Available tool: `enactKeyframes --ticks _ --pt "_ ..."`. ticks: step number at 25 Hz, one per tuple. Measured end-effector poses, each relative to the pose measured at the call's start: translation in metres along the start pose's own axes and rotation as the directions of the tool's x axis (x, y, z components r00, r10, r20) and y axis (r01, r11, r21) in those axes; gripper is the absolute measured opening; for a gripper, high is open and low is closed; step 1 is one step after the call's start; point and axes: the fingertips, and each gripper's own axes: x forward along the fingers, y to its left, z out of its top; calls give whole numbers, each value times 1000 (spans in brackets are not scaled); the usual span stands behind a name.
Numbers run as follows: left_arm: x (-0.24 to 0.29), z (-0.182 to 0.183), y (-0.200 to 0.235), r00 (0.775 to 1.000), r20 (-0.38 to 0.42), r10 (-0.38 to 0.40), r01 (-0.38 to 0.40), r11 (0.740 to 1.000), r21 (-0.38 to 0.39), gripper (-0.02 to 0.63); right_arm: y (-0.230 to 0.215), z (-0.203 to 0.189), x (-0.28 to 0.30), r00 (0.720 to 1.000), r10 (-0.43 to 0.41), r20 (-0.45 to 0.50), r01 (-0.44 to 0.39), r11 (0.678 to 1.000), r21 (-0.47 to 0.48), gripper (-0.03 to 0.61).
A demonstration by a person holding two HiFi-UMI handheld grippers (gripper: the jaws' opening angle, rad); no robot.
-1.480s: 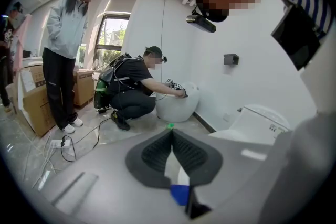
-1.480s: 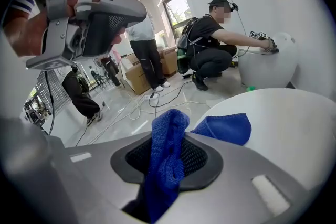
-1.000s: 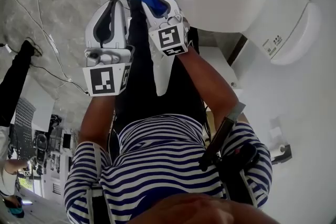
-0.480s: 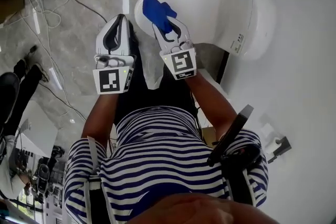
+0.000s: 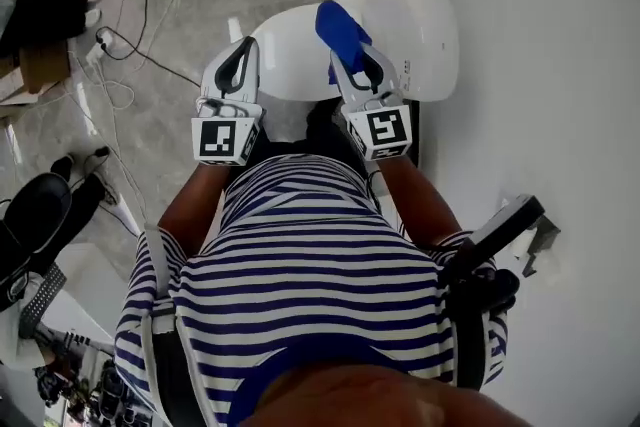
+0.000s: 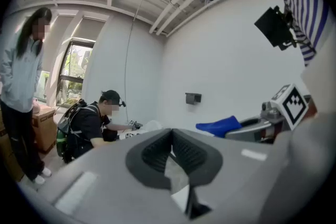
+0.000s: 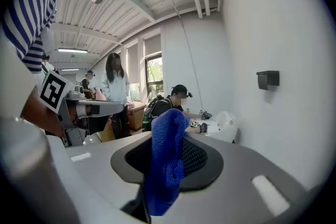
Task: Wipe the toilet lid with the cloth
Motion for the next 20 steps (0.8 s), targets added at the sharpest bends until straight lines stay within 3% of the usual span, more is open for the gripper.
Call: enactKeyframes --ticks 6,13,20 --pt "5 79 -16 993 101 -69 60 994 90 2 -24 72 -41 985 -113 128 115 993 -5 115" --pt "-16 121 -33 983 156 -93 75 991 115 2 -23 109 -85 959 -188 214 188 982 23 115" --pt "-20 128 -44 981 172 -94 71 988 136 2 -23 117 -106 934 -213 286 218 976 16 114"
